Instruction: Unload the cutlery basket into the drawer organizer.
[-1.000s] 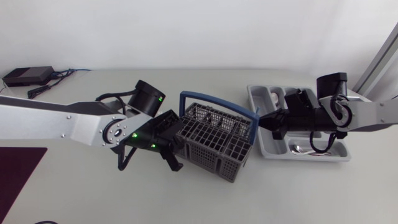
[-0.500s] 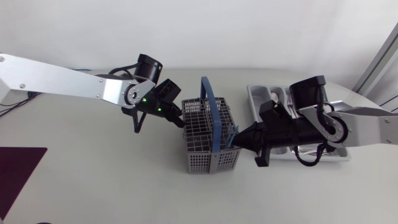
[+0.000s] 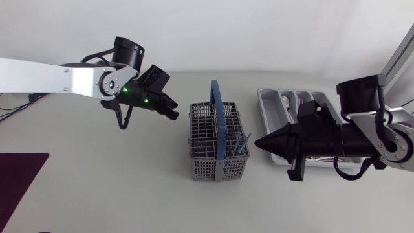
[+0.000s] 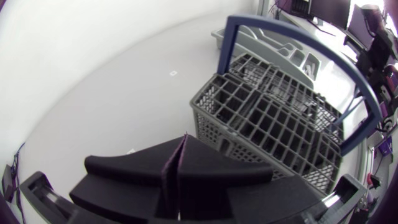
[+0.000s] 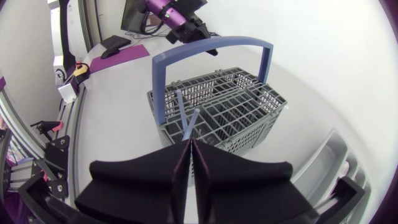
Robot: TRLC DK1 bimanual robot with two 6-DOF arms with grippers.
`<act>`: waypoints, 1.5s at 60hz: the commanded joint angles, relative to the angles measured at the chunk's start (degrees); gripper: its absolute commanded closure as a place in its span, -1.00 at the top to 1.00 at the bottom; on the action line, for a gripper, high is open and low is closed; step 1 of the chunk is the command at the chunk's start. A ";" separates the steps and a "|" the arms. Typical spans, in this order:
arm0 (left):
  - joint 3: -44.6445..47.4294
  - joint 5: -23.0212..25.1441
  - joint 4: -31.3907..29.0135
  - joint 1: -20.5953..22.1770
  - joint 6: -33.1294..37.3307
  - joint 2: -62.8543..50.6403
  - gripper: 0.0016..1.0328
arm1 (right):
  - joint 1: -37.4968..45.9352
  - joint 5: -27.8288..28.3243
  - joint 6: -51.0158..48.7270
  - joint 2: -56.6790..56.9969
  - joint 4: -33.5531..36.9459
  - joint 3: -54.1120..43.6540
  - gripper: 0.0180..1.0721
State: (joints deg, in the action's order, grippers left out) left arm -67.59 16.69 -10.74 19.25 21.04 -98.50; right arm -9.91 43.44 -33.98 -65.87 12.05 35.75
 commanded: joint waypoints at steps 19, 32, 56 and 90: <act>13.54 0.89 -2.18 7.74 1.02 14.56 -0.72 | -0.46 -0.11 0.67 -1.11 -2.56 -2.08 -0.11; 15.39 0.89 -2.09 9.41 0.94 15.62 -0.72 | -3.27 -1.25 4.01 -5.06 -6.25 -0.24 -0.12; 16.09 0.89 -1.91 9.76 1.11 16.32 -0.72 | -5.91 -1.87 6.82 -8.75 -8.36 2.75 -0.54; 17.14 0.89 -2.00 9.41 1.46 17.73 -0.72 | -6.44 -2.22 10.60 0.91 -5.46 3.63 -0.88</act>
State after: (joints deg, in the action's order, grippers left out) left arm -52.01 17.30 -12.58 28.69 21.26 -82.11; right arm -16.10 41.65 -25.61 -67.33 5.67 37.43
